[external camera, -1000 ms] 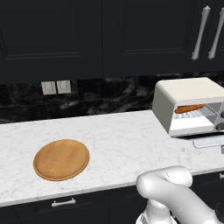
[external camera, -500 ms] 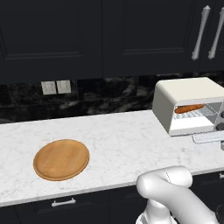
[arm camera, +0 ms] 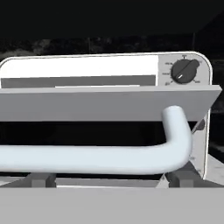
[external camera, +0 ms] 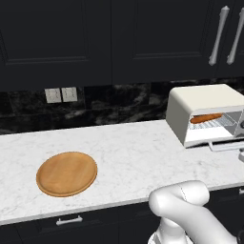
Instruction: Pick up the kebab skewer and baguette bread, and place them inside the toaster oven. Close the toaster oven door and start by setting the timer.
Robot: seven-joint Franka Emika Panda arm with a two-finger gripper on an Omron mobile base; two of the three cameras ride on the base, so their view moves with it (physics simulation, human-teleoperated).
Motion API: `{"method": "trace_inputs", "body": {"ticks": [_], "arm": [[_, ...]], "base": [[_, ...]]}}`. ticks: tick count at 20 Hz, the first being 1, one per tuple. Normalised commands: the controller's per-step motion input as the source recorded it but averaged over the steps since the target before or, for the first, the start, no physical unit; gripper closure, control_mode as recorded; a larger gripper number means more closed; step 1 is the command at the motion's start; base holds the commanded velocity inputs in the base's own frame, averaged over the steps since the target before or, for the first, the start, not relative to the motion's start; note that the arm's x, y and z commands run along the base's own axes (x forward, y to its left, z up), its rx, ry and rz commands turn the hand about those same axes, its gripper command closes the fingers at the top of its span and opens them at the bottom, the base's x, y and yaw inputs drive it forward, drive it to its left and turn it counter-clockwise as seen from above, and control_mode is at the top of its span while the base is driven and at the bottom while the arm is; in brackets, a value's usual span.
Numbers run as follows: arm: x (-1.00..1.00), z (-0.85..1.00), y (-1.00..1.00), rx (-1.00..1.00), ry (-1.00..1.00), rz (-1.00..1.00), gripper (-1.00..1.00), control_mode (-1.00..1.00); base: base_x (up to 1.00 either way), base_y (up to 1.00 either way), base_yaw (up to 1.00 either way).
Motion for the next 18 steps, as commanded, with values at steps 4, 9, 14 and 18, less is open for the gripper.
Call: {"method": "trace_inputs", "body": {"ticks": [4, 9, 14, 18], "arm": [[0.48, 0.45, 0.57, 0.00, -0.11, -0.10, -1.00, -1.00], [0.63, 0.27, 0.63, 0.00, -0.03, -0.09, -1.00, -1.00], [0.69, 0.17, 0.65, 0.00, 0.00, -0.03, -1.00, -1.00], [0.66, 0.11, 0.57, 0.00, 0.00, 0.00, -1.00, -1.00]], "base": [[0.00, 0.00, 0.00], [0.00, 0.00, 0.00], [0.00, 0.00, 0.00], [0.00, 0.00, 0.00]]}}
